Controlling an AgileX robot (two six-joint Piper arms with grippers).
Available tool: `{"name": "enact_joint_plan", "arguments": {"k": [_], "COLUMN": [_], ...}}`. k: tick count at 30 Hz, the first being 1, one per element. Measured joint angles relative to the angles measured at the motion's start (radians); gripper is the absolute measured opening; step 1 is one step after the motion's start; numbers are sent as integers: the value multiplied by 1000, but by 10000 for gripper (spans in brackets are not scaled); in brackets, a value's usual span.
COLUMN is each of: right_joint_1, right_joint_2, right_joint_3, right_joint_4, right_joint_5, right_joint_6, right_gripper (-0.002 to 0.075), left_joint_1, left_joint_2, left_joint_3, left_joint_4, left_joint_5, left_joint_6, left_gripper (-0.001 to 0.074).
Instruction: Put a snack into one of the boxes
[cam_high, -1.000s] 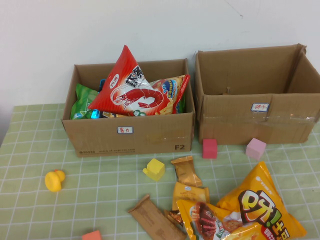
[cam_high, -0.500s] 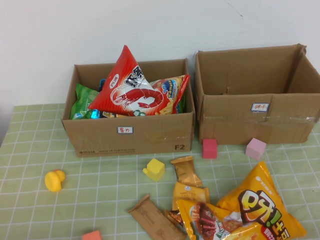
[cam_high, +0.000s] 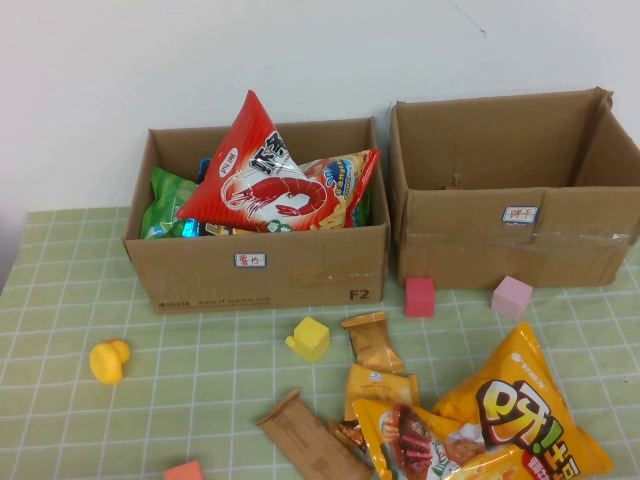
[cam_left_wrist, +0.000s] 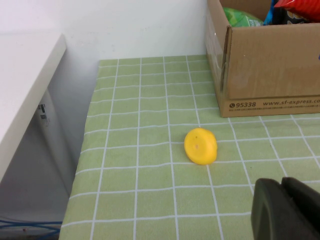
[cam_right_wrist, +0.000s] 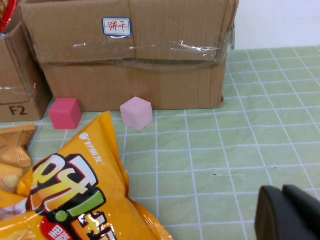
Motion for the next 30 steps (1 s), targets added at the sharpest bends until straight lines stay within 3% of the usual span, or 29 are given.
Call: {"name": "enact_joint_plan", "arguments": {"k": [15,18,23,30], "right_joint_1": [0,0,0,0], "right_joint_2": [0,0,0,0], "right_joint_3": [0,0,0,0], "right_joint_4": [0,0,0,0], "right_joint_5": [0,0,0,0], "right_joint_6": [0,0,0,0], "right_gripper": [-2,-1,-2,-2], "left_joint_1": [0,0,0,0], "left_joint_2": [0,0,0,0], "left_joint_3": [0,2,2,2], "left_joint_4": [-18,-232,-781,-896], "left_joint_5": [-5,-54,-189,-302], "left_joint_6": [-6,-148,-390,-285], "left_gripper": [-3,-2,-2,-2]}}
